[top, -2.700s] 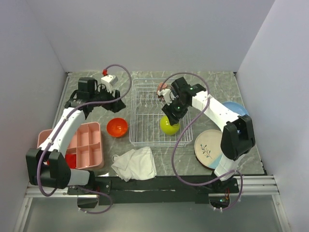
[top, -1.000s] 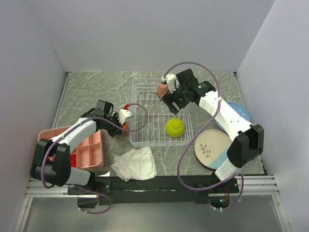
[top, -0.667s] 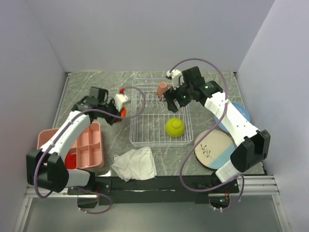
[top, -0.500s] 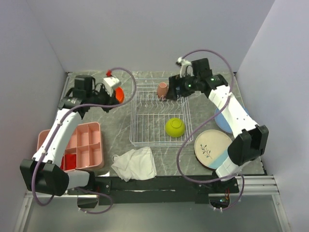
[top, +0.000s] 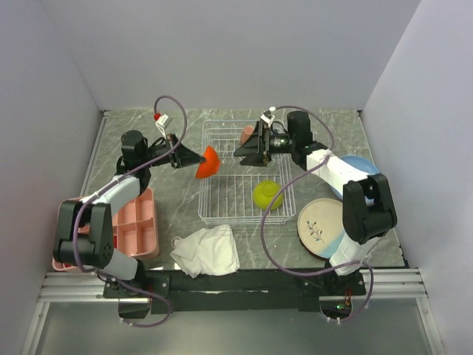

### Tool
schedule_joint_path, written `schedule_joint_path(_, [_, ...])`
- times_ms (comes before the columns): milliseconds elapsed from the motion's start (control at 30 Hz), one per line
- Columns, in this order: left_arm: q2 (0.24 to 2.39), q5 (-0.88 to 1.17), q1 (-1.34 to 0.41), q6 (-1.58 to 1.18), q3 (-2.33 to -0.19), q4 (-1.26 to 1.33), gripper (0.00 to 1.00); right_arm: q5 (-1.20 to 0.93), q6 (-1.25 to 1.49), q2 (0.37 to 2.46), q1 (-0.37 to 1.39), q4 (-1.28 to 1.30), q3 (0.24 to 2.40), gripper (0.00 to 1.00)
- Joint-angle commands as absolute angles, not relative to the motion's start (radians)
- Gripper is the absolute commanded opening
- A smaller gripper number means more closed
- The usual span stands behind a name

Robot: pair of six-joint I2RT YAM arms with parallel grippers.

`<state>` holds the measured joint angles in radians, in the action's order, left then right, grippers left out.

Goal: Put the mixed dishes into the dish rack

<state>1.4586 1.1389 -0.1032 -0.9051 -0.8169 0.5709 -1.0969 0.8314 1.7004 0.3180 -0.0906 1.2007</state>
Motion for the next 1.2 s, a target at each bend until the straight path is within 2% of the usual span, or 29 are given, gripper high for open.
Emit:
schedule_joint_path(0, [1.485,1.160,-0.095,-1.250,-0.844,0.976,0.01,-1.167,1.084,1.749,0.327,-0.484,1.169,0.93])
schedule_joint_path(700, [1.577,1.132,-0.094,-1.356,-0.877,0.983,0.01,-1.204,1.141,1.942,0.425,-0.523,1.331,0.91])
schedule_joint_path(1167, [1.609,1.121,-0.094,-1.396,-0.871,1.023,0.01,-1.206,1.112,1.965,0.448,-0.491,1.348,0.88])
